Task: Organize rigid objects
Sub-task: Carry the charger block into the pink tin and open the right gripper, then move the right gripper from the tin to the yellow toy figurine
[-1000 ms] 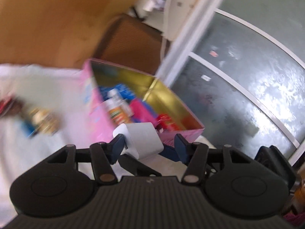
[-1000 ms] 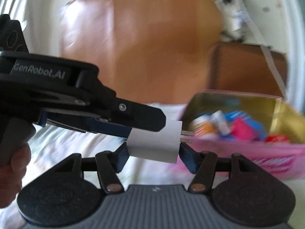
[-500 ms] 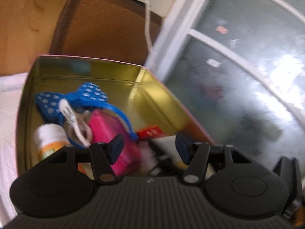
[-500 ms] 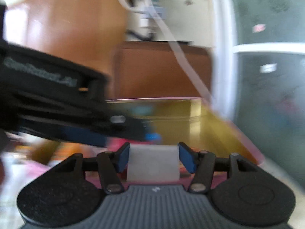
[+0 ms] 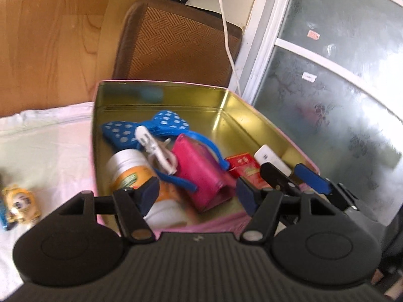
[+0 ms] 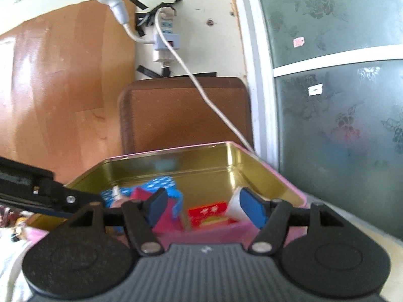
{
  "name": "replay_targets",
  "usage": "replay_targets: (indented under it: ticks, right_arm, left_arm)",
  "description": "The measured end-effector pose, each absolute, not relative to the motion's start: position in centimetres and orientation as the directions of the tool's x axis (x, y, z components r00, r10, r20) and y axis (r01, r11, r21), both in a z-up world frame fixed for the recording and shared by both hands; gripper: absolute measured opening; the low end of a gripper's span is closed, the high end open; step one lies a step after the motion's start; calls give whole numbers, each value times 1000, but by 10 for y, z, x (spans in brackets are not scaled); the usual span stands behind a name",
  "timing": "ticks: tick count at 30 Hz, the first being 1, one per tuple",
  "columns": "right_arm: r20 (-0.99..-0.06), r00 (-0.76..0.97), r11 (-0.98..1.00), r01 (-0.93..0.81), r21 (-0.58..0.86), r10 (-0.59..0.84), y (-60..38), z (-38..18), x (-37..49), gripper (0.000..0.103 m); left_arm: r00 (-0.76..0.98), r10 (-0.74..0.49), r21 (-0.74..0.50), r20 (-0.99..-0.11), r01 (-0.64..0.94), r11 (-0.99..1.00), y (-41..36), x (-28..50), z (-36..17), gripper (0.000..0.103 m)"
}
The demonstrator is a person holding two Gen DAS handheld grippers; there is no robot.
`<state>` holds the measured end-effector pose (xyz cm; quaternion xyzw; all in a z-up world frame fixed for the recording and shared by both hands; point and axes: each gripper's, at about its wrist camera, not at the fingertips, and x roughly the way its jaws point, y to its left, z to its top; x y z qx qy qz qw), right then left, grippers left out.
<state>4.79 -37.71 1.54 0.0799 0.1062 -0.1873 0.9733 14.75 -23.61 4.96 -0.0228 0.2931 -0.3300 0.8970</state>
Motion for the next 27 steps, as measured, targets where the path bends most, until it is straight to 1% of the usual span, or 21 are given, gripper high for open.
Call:
replay_targets:
  ticks: [6, 8, 10, 12, 16, 20, 27]
  right_arm:
    - [-238, 928, 942, 318, 103, -288, -345, 22, 34, 66]
    - [-246, 933, 950, 296, 103, -264, -335, 22, 34, 66]
    - [-257, 937, 956, 272, 108, -238, -325, 23, 34, 66]
    - [-266, 940, 963, 249, 101, -215, -314, 24, 34, 66]
    - [-283, 944, 978, 198, 64, -173, -287, 23, 39, 66]
    - [-299, 946, 989, 145, 41, -126, -264, 23, 42, 66]
    - [-328, 941, 997, 79, -12, -78, -231, 20, 49, 67]
  left_arm:
    - [659, -567, -184, -494, 558, 809, -208, 127, 50, 70]
    - [682, -558, -164, -473, 554, 816, -197, 119, 52, 71]
    - [710, -523, -126, -472, 532, 837, -188, 113, 53, 71]
    - [725, -508, -118, -465, 518, 847, -174, 109, 51, 71]
    - [755, -458, -118, -469, 460, 880, -147, 108, 46, 71]
    - [791, -381, -83, -478, 391, 916, -121, 110, 37, 71]
    - [809, -305, -79, -503, 308, 948, -86, 115, 19, 71]
